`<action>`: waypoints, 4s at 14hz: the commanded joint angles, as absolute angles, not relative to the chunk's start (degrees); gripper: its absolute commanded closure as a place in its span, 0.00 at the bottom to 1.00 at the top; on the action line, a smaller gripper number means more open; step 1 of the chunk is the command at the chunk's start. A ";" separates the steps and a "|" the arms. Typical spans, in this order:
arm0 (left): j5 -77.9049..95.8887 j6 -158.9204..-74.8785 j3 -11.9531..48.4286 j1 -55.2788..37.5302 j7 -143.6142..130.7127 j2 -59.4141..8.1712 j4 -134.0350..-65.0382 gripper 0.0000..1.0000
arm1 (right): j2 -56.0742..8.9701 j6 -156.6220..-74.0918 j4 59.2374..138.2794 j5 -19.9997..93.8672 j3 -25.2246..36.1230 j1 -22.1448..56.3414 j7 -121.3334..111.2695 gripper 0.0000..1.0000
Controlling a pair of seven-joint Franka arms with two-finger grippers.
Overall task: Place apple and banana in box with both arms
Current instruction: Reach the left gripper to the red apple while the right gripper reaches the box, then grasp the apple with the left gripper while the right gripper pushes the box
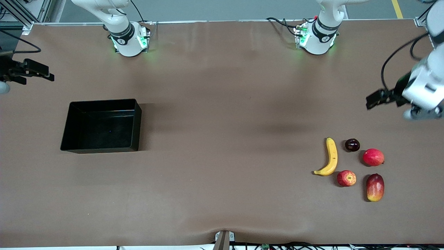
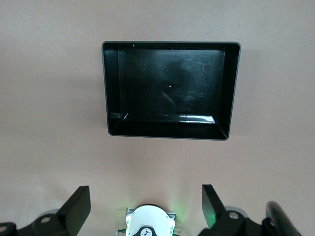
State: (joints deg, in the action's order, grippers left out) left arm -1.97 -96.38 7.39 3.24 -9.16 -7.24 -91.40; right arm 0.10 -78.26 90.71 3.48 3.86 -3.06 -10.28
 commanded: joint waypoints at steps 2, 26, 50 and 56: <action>-1.67 -102.81 7.47 3.78 -9.05 -16.15 -89.65 0.00 | -1.67 -78.05 89.56 3.78 3.34 -3.61 -10.90 0.00; -5.01 -135.00 6.24 6.59 -7.82 -47.37 -80.51 0.01 | -22.49 -115.22 105.20 1.41 3.43 -17.48 -25.56 0.12; -4.49 -114.70 12.65 6.24 -9.83 -24.62 -82.44 1.00 | -19.17 -94.06 101.34 11.14 2.99 -12.67 -19.28 1.00; -4.83 -109.78 20.28 6.24 -18.09 -21.54 -82.18 1.00 | -15.21 -91.93 101.43 14.50 2.99 1.64 -4.41 1.00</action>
